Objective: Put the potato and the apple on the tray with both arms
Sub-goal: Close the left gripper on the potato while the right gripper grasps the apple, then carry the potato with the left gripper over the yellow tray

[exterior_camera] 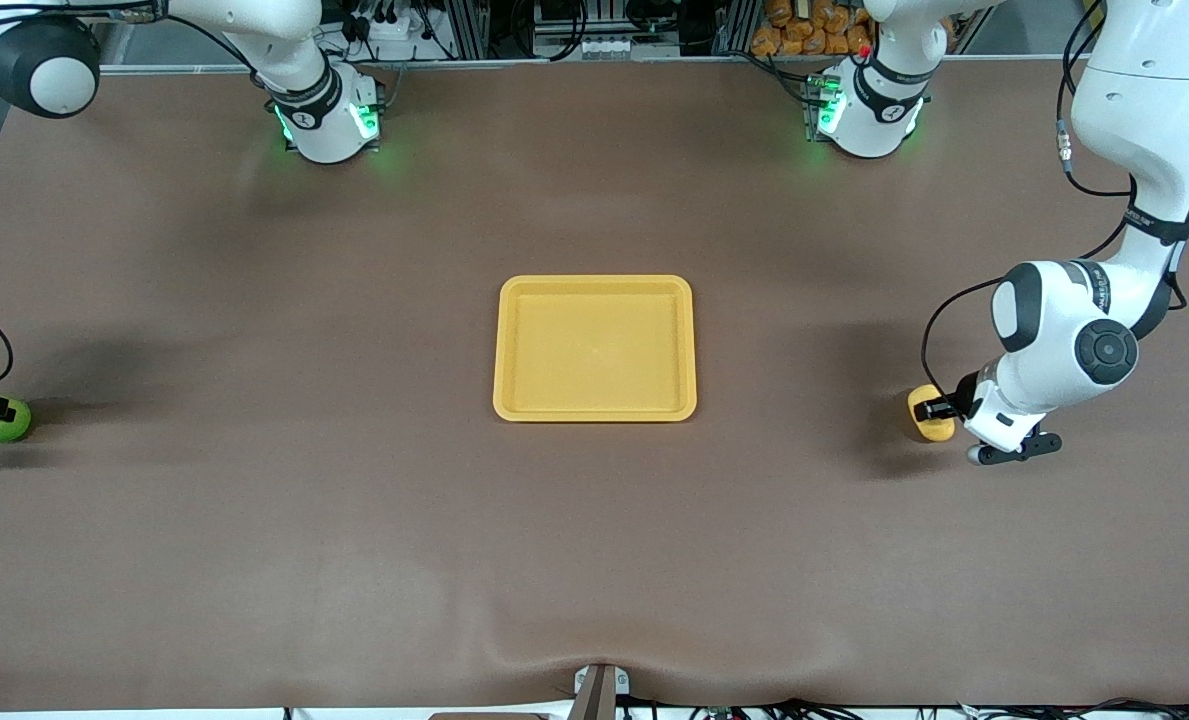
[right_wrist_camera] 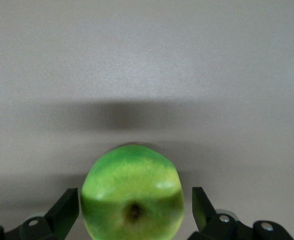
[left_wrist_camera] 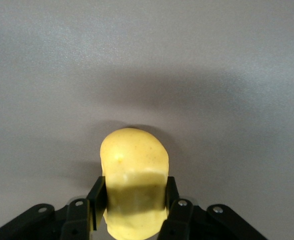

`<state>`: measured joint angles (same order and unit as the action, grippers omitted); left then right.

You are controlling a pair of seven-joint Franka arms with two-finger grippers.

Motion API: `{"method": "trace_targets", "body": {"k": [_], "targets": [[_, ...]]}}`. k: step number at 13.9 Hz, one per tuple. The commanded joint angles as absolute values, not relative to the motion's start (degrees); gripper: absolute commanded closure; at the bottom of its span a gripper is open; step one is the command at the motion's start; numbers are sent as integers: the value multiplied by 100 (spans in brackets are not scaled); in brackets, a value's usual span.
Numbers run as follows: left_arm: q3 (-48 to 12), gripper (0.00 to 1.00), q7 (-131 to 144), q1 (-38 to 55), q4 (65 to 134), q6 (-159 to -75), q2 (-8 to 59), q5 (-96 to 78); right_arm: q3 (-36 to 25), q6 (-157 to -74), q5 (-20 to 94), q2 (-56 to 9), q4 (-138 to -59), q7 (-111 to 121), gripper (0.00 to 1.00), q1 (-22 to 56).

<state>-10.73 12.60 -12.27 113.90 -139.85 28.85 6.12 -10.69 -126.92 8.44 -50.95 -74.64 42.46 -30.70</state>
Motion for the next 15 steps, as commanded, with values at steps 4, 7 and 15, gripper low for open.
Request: {"method": "trace_targets", "body": {"k": [4,7,15], "targets": [[-1178,76,1389,-1134,11434,-13852,2576,756,-984,-12639,1073,-5221,-7286,4869,81,-3138],[-1388,76,1415,-1064,11400,-13536,2391,747,-1002,-12517,950,-5177,-7251,5149,96,-3094],[-1758,84,1670,-696,11356,-13263,2320,756,-1063,-10603,809,-4958,-6619,5115,100,-2909]]}}
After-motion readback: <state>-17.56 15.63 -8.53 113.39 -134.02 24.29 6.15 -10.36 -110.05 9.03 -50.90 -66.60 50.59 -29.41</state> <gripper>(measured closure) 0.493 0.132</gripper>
